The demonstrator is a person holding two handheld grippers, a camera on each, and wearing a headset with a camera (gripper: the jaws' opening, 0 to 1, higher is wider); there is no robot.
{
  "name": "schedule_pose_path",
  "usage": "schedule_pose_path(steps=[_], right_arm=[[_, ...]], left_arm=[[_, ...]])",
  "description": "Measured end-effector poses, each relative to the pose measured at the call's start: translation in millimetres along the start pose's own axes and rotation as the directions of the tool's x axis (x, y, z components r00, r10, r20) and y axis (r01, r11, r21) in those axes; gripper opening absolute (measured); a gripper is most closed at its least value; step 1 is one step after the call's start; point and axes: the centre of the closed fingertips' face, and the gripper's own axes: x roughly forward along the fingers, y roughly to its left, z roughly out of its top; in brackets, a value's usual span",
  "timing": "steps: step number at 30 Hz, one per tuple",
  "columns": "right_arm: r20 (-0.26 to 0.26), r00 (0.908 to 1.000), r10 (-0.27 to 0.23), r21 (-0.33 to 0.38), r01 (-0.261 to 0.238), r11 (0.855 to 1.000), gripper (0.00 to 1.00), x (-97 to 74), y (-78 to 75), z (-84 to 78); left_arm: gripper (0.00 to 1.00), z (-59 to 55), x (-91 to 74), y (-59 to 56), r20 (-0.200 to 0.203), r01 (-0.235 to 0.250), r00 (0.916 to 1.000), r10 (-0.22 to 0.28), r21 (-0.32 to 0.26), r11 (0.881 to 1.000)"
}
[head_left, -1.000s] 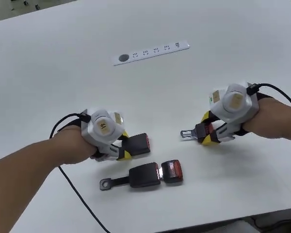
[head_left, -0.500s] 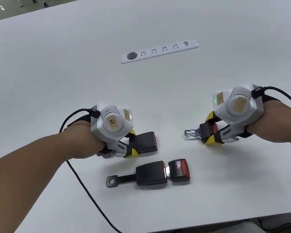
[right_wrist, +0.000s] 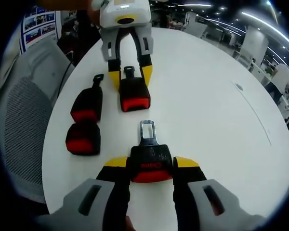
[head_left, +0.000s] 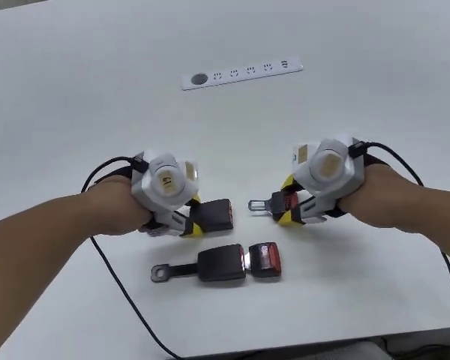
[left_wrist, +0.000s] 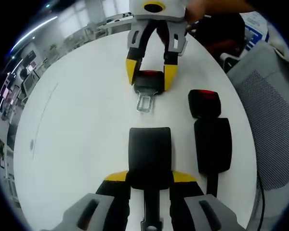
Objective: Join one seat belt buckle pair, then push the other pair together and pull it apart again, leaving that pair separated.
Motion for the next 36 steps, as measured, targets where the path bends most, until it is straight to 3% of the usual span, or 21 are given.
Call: schedule_pose_path(steps=[11,14,18,36], right_arm=[[0.009,0.9998,0.015,-0.037,-0.015,0.999,0.33,17.5,14.3,23.0],[-0.008,0.9999,0.011,-0.059,-0.011,0.998,0.33,17.5,13.4,24.9],[-0.006,0.9997,0.023,-0.086,-0.023,0.996,0.33,19.2,23.5,31.6],[0.043,0.9976,0.055,-0.075,-0.052,0.996,0.32,25.0,18.0,35.7]], left_arm=[[0.31,1.3,-0.9,-1.5,-0.002,-0.01,0.9999,0.01,-0.004,1.0],[0.31,1.5,-0.6,-1.1,-0.013,-0.005,0.9999,0.005,-0.004,1.0],[0.31,1.0,0.2,-0.9,-0.022,-0.001,0.9997,0.001,0.006,1.0],[0.3,2.7,-0.5,-2.9,-0.011,0.007,0.9999,-0.007,0.007,1.0]])
